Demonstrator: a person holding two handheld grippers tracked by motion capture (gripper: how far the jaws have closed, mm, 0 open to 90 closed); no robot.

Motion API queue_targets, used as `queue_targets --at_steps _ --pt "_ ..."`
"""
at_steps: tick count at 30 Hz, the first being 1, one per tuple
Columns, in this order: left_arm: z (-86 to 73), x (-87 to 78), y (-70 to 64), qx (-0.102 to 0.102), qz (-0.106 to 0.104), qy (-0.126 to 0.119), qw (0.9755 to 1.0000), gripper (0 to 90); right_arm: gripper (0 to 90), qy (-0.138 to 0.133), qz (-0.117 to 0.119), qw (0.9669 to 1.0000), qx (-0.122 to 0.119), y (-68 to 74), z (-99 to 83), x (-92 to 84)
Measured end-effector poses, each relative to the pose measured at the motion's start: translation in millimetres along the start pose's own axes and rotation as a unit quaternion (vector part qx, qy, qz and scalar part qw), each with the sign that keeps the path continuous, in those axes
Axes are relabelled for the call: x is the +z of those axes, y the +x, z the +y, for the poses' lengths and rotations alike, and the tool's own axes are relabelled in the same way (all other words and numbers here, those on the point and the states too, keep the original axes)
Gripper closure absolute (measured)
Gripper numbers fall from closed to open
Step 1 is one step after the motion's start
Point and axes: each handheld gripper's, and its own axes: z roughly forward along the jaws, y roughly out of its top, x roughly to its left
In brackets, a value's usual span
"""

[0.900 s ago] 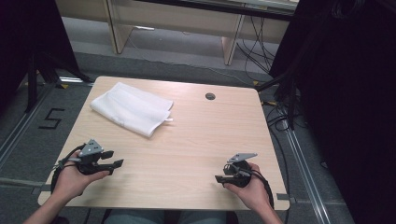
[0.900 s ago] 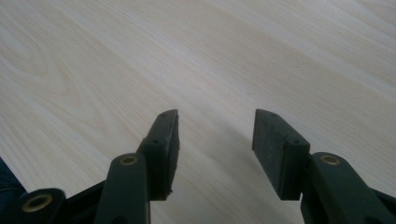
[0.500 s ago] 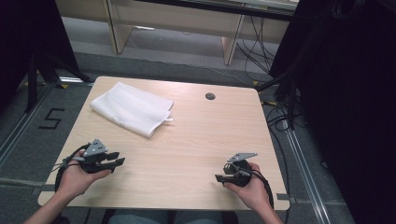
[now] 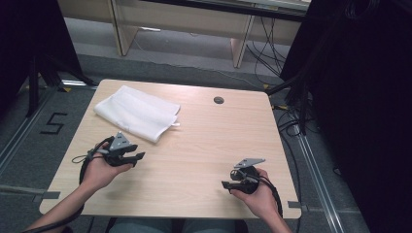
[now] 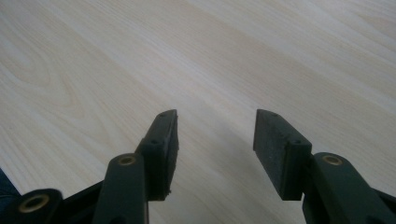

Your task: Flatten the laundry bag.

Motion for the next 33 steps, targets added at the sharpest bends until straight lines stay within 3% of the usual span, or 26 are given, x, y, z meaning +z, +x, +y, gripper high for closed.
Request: queue_targets --at_steps 7,8,9,10,11,15,16,17,18,19,20,25,27,32,33 --pt "20.1 36.7 11.3 0.017 0.019 0.030 0.9992 48.2 50.2 -0.001 0.011 0.9999 0.007 2.6 1.7 -1.3" --pt "22.0 42.3 11.2 0.008 0.019 0.030 0.9993 46.6 50.1 -0.002 0.011 0.9999 0.005 2.6 1.7 -1.7" --pt "23.6 46.1 12.0 0.010 0.021 0.041 0.9989 44.7 50.1 -0.007 0.006 1.0000 -0.003 2.1 1.4 -1.2" --pt "24.9 49.2 13.5 0.016 0.022 0.052 0.9983 42.4 50.0 0.006 0.008 0.9999 -0.004 2.1 2.5 -4.3" --pt "25.5 52.4 13.1 0.012 0.025 0.055 0.9981 40.6 49.9 0.006 0.011 0.9999 0.004 3.3 3.1 -5.4" --pt "27.7 61.5 12.5 0.014 0.033 0.067 0.9971 34.7 49.6 0.004 0.009 0.9999 -0.004 2.7 2.8 -4.5" --pt "28.3 63.3 12.4 0.016 0.032 0.069 0.9970 33.8 49.4 0.008 0.012 0.9999 0.005 4.0 3.2 -4.6" --pt "28.9 66.0 11.3 0.014 0.035 0.070 0.9968 33.3 49.3 -0.012 0.006 0.9999 -0.006 2.8 1.9 -0.6" --pt "30.1 68.2 10.9 0.017 0.034 0.075 0.9964 32.8 49.2 -0.003 0.011 0.9999 0.001 3.7 2.8 -2.4" --pt "31.2 71.1 10.0 0.013 0.033 0.077 0.9964 32.3 49.1 -0.006 0.006 0.9999 -0.008 3.0 2.5 -1.4" --pt "33.0 74.0 9.7 0.017 0.031 0.081 0.9961 32.0 49.1 0.008 0.011 0.9999 0.001 4.3 3.8 -4.1" --pt "37.9 88.0 7.9 0.012 0.035 0.091 0.9952 31.0 48.9 0.007 0.012 0.9999 0.001 5.1 4.2 -3.8" --pt "41.0 92.2 8.7 0.020 0.032 0.105 0.9938 31.0 48.8 0.008 0.014 0.9999 0.000 5.1 4.0 -3.8" --pt "49.9 101.2 7.7 0.023 0.048 0.114 0.9921 36.7 48.7 0.007 0.014 0.9999 0.000 4.8 3.8 -4.5" --pt "51.2 102.2 7.4 0.026 0.048 0.119 0.9914 37.9 48.7 -0.006 0.017 0.9998 0.003 5.2 3.1 -2.9"
